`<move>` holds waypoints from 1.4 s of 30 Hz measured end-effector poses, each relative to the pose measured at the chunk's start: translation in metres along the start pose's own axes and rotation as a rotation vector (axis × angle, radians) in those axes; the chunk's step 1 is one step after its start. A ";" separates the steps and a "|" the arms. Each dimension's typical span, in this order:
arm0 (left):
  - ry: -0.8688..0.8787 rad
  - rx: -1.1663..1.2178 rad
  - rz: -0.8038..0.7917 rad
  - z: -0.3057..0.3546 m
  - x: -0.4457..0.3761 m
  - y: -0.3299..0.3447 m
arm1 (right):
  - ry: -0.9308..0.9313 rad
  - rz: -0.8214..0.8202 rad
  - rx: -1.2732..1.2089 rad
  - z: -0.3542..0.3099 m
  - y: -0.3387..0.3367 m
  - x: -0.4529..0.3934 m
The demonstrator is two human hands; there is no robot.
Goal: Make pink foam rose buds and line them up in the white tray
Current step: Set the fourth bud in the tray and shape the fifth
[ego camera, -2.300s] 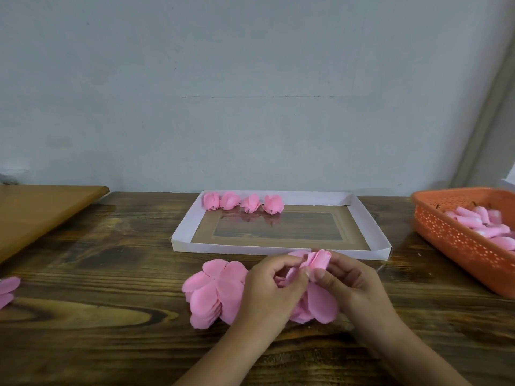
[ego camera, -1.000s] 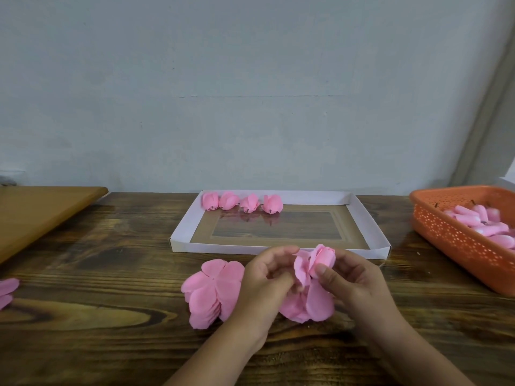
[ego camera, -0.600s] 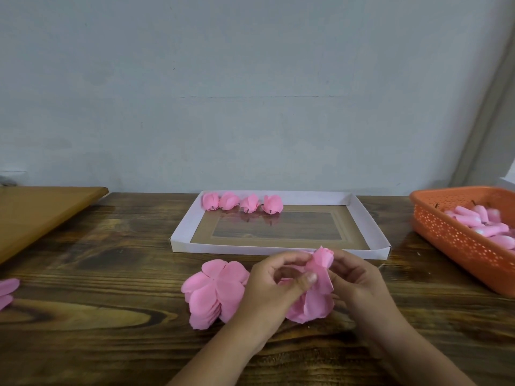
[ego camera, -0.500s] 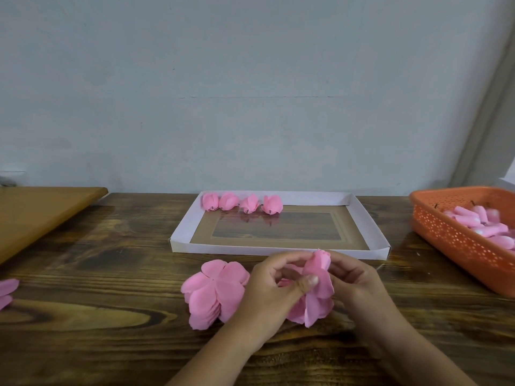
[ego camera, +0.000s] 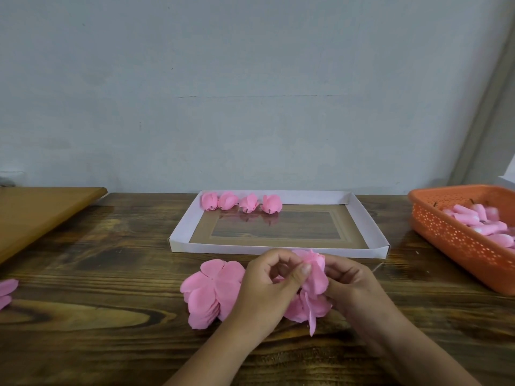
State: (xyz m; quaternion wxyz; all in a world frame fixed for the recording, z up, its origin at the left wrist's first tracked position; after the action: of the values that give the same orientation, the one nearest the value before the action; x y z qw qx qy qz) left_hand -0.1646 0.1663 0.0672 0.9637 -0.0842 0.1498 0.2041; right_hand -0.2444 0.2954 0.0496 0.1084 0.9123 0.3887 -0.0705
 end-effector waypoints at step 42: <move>-0.256 0.091 -0.154 -0.012 -0.002 0.000 | 0.019 0.108 -0.131 -0.010 -0.001 0.002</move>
State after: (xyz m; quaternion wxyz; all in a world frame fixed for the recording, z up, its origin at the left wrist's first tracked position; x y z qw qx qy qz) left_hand -0.1690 0.1634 0.0567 0.9906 -0.0251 0.0279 0.1318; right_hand -0.2428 0.2999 0.0582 0.1677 0.9235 0.3435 -0.0304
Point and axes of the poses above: each hand's wrist, its own x-axis away from the middle knuckle, its own y-axis out of the palm, z = x × y, the point moved 5 cm from there along -x, towards the middle knuckle, and after that the axes turned 4 degrees about -y, right-handed, at the moved point
